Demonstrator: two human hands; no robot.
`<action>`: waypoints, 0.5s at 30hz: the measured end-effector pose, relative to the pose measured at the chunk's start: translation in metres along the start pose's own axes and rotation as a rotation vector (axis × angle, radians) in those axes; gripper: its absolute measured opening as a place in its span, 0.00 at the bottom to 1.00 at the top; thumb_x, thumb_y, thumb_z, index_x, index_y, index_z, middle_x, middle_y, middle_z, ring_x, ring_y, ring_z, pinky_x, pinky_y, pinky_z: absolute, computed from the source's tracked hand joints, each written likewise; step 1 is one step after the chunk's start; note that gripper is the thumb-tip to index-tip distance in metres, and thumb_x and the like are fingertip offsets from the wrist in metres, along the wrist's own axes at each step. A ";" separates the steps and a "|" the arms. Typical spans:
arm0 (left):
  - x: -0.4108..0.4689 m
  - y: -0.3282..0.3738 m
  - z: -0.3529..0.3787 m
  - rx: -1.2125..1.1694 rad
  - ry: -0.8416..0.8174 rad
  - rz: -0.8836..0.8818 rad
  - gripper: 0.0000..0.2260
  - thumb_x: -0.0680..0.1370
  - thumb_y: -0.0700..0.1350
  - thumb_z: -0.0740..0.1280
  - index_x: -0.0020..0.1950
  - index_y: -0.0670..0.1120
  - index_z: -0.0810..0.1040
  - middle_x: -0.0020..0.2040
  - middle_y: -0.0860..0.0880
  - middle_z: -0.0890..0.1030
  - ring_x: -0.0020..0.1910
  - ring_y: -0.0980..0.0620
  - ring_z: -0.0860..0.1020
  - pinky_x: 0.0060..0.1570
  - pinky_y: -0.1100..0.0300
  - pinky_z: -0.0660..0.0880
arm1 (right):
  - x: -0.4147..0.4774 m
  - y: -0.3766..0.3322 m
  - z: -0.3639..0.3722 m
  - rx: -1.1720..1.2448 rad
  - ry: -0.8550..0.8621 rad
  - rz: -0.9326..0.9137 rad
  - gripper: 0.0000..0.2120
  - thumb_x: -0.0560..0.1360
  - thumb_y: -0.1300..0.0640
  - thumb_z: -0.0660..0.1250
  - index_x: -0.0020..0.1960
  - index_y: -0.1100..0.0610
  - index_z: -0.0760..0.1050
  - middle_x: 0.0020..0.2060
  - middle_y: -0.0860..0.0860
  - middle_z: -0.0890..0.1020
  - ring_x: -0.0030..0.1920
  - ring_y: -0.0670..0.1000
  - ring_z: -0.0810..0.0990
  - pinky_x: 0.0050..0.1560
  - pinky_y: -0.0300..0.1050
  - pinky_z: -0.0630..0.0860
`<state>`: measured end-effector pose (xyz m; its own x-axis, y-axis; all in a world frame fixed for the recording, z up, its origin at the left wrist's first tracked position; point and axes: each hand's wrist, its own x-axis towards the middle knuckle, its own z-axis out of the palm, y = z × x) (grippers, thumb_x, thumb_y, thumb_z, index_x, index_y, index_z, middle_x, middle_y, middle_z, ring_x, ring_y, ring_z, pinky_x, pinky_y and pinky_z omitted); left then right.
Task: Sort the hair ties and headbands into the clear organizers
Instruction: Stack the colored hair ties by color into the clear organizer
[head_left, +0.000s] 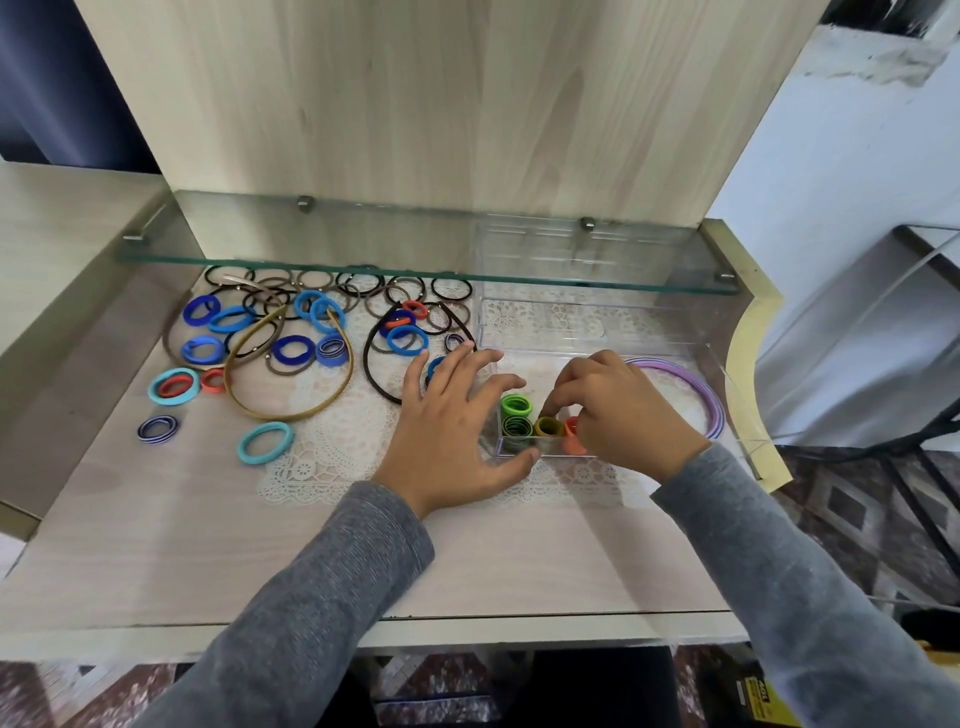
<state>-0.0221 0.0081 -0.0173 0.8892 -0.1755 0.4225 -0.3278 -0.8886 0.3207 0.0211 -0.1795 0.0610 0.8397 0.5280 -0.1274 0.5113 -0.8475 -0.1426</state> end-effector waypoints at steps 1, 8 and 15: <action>0.000 0.000 0.000 0.002 -0.001 0.000 0.28 0.71 0.71 0.61 0.66 0.58 0.72 0.73 0.55 0.67 0.77 0.50 0.59 0.76 0.40 0.46 | -0.001 0.000 0.000 -0.005 0.004 -0.003 0.20 0.73 0.64 0.60 0.54 0.45 0.81 0.58 0.46 0.76 0.61 0.51 0.66 0.62 0.49 0.65; 0.000 0.000 0.000 0.015 -0.004 -0.003 0.28 0.71 0.71 0.62 0.66 0.59 0.73 0.73 0.54 0.68 0.77 0.50 0.60 0.75 0.39 0.49 | 0.002 0.004 0.004 0.014 0.025 -0.006 0.20 0.74 0.64 0.60 0.55 0.44 0.80 0.57 0.46 0.76 0.60 0.51 0.66 0.58 0.47 0.64; 0.000 -0.001 0.000 0.021 -0.009 0.002 0.28 0.71 0.71 0.61 0.65 0.58 0.73 0.73 0.54 0.68 0.77 0.49 0.60 0.75 0.38 0.50 | -0.003 0.028 0.010 0.095 0.129 0.038 0.11 0.71 0.61 0.68 0.47 0.48 0.84 0.51 0.47 0.79 0.56 0.54 0.70 0.56 0.52 0.69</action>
<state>-0.0222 0.0089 -0.0176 0.8914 -0.1809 0.4155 -0.3230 -0.8968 0.3024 0.0305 -0.2041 0.0473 0.8777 0.4791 -0.0086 0.4642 -0.8547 -0.2326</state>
